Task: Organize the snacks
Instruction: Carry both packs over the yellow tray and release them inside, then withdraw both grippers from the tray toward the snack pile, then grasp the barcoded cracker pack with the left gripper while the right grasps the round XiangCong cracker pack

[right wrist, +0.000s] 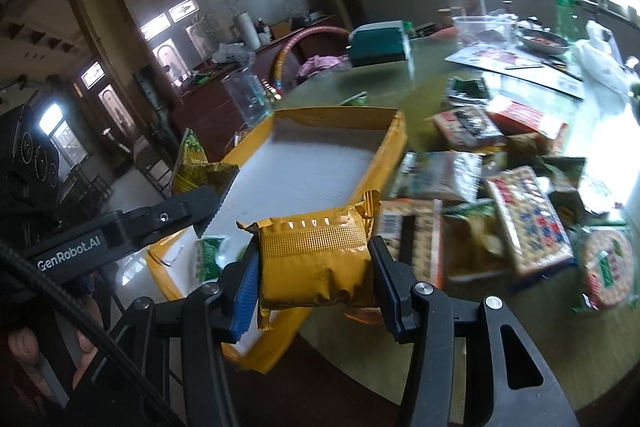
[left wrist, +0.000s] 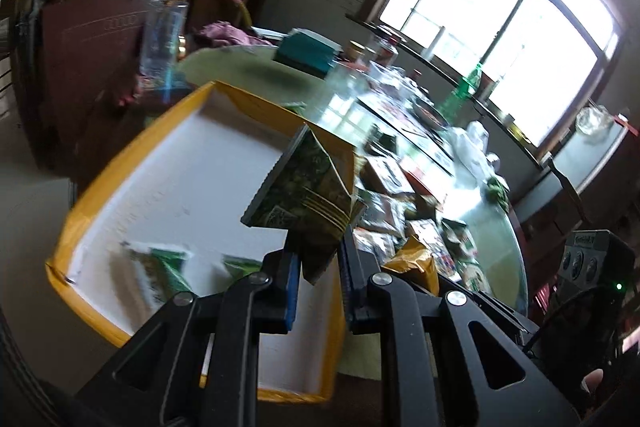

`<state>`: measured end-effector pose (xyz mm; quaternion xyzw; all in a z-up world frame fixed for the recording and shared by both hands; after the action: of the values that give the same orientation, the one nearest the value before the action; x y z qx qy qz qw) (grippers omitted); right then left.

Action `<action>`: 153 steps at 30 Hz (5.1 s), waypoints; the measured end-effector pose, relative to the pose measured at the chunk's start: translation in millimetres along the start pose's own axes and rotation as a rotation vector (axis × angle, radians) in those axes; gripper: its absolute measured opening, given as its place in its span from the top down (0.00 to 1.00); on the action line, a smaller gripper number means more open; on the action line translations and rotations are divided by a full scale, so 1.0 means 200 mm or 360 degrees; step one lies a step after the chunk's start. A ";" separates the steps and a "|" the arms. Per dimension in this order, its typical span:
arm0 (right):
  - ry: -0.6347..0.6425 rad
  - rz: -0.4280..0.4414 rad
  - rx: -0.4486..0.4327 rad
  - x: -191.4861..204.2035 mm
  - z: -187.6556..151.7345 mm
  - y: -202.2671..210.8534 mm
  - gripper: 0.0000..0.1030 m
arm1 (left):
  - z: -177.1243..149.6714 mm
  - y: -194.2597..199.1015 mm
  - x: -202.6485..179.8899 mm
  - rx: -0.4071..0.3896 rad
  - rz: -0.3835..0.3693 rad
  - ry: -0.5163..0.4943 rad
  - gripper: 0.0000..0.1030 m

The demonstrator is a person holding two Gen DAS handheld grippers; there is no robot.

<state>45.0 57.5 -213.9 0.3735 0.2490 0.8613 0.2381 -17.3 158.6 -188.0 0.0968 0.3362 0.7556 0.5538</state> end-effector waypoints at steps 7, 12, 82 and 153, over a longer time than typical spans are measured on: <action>0.0051 0.0079 0.0068 0.15 0.06 -0.14 0.51 | 0.04 0.00 0.19 -0.0011 0.0116 0.0070 0.82; 0.0071 0.0105 0.0094 0.23 0.10 -0.22 0.50 | 0.05 -0.02 0.29 0.0001 0.0179 0.0096 0.82; -0.0252 -0.0002 0.0030 -0.31 -0.03 0.15 0.32 | -0.03 -0.11 -0.35 0.0117 0.0103 -0.0292 0.21; -0.0481 -0.0578 -0.0207 -1.11 0.10 0.41 0.28 | -0.27 -0.32 -0.52 0.0330 0.0033 -0.0386 0.20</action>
<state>175.6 -132.9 -268.1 0.4312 0.2175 0.7529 0.4471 41.5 53.3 -244.3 0.2474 0.3421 0.7053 0.5695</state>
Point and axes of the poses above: each gripper's, at about its wrist camera, not at the fingertips, and y roughly against the way its jaws point, x to its left, z to its top, the point moved 10 cm from there along -y, roughly the way its jaws point, and after that the axes turned 15 degrees about -y, right-handed, at the moved point
